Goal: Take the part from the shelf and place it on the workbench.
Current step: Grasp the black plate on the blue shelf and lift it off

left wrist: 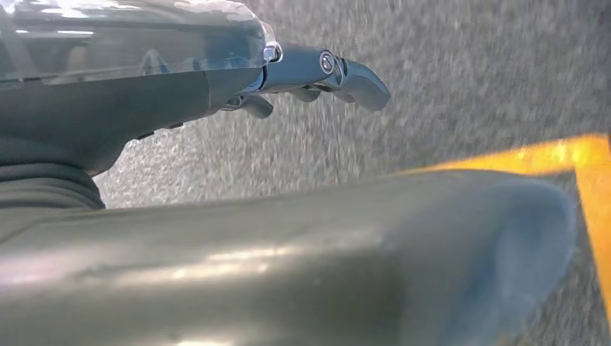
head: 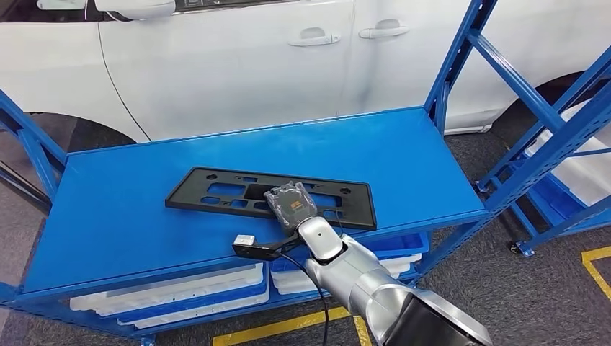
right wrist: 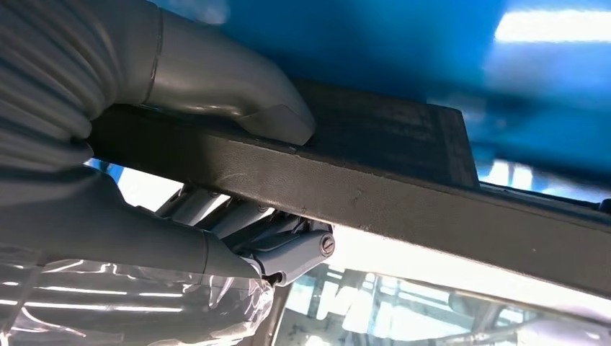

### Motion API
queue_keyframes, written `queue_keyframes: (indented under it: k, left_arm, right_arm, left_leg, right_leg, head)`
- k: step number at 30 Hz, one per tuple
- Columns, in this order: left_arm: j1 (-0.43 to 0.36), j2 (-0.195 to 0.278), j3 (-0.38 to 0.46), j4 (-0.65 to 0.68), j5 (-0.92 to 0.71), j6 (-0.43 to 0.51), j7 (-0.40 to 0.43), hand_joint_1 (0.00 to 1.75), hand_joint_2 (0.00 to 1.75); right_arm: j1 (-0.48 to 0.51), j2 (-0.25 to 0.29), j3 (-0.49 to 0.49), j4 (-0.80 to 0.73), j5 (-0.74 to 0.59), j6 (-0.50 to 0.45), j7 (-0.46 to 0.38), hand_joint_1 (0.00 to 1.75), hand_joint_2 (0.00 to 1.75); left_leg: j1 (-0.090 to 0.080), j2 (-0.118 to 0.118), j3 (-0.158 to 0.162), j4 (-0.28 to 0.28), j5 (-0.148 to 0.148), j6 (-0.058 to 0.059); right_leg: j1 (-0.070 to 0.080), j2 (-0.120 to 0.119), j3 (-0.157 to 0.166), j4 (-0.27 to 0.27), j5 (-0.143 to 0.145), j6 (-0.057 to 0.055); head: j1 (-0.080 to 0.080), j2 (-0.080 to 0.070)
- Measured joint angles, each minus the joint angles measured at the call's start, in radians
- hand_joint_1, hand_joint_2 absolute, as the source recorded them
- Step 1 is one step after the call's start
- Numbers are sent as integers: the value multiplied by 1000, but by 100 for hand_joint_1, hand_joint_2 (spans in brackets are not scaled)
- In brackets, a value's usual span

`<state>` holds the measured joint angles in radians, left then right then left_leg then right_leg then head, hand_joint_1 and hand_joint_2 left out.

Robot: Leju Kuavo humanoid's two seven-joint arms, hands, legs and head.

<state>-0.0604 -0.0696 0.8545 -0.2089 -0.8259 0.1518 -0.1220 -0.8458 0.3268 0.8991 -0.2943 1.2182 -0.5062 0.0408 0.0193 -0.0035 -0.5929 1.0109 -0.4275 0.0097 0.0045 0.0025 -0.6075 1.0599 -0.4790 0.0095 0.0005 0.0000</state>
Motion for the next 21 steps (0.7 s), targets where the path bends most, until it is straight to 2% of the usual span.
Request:
queue_keyframes:
  k: [3, 4, 5, 6, 8, 9, 10, 12, 14, 15, 16, 18, 19, 20, 21]
  left_arm:
    - [-1, 3, 0, 0, -10, 5, 10, 0, 0]
    - [-1, 4, 0, 0, -11, 4, 13, 0, 0]
    - [-1, 4, 0, 0, -12, 3, 14, 0, 0]
    - [0, 4, 0, 0, -13, 3, 16, 0, 0]
    - [0, 4, 1, 0, -13, 4, 15, 0, 0]
    - [-1, 4, 3, 0, -9, 4, 9, 0, 0]
    - [-1, 4, 7, 0, -3, 2, -2, 0, 0]
    - [-1, 4, 25, 0, 29, -26, -45, 0, 0]
    - [-1, 4, 54, 0, 76, -85, -99, 0, 0]
    - [-1, 4, 70, 0, 98, -112, -121, 0, 0]
    - [-2, 4, 87, 0, 115, -128, -133, 0, 0]
    - [0, 2, 118, 0, 135, -139, -141, 0, 0]
    - [3, 2, 130, 0, 139, -140, -141, 0, 0]
    - [7, 2, 141, 0, 140, -139, -140, 0, 0]
    - [12, 2, 149, 0, 139, -137, -140, 0, 0]
  right_arm:
    - [-3, -4, -22, -2, -5, -36, -15, 175, 175]
    - [-3, -6, -28, -3, -6, -40, -18, 175, 175]
    - [-3, -7, -32, -3, -7, -42, -21, 175, 175]
    - [-4, -8, -36, -4, -8, -45, -24, 175, 175]
    - [-7, -9, -46, -12, -24, -69, -45, 175, 175]
    - [-9, -10, -57, -21, -51, -90, -74, 175, 175]
    - [-12, -10, -73, -34, -96, -114, -122, 175, 175]
    - [-13, -11, -125, -89, -274, -121, -291, 175, 175]
    - [6, -19, -195, -218, -571, -30, -509, 175, 175]
    - [28, -27, -232, -314, -757, 53, -597, 175, 175]
    - [57, -39, -268, -434, -958, 159, -646, 175, 175]
    - [137, -78, -337, -694, -1323, 393, -663, 175, 175]
    - [183, -103, -371, -819, -1455, 501, -653, 175, 175]
    - [227, -127, -402, -925, -1533, 584, -648, 175, 175]
    - [268, -147, -431, -1016, -1581, 650, -647, 175, 175]
  left_leg:
    - [0, 1, -3, 0, 2, 6]
    - [0, 1, -4, 0, 1, 7]
    - [0, 0, -4, 0, 1, 7]
    - [0, 0, -3, 0, 1, 6]
    - [0, -2, -1, 1, -1, 2]
    - [-2, -2, -1, 2, -2, -2]
    - [-3, -2, -2, 3, -3, -7]
    - [-4, -1, -1, 0, -2, -21]
    - [0, 0, -2, 7, -12, -32]
    - [0, 1, -11, 30, -30, -35]
    - [1, 1, -30, 75, -59, -37]
    - [2, 0, -89, 209, -126, -40]
    - [2, 1, -114, 263, -144, -41]
    - [2, 1, -124, 285, -144, -42]
    - [2, 1, -114, 268, -124, -42]
  right_leg:
    - [-8, -1, -93, 192, -92, 13]
    - [-10, -1, -117, 239, -104, 15]
    - [-11, -1, -123, 248, -95, 15]
    - [-12, -1, -109, 215, -68, 14]
    - [-11, -1, -41, 70, 3, 5]
    - [-9, -1, -13, 8, 27, 0]
    - [-6, -1, 3, -30, 38, -5]
    - [-1, 1, 6, -44, 40, -14]
    - [-4, 1, 12, -55, 45, -28]
    - [-6, 0, 16, -61, 47, -34]
    - [-8, -3, 20, -66, 49, -39]
    - [-4, -11, 22, -67, 47, -44]
    - [-3, -15, 22, -66, 45, -45]
    - [-2, -18, 23, -66, 43, -44]
    - [-1, -19, 24, -64, 41, -43]
  head:
    - [0, 0]
    - [0, 0]
    - [0, 0]
    - [0, 0]
    - [0, 0]
    - [0, 0]
    - [0, 0]
    - [0, 0]
    - [0, 0]
    - [0, 0]
    - [0, 0]
    - [0, 0]
    - [0, 0]
    - [0, 0]
    - [0, 0]
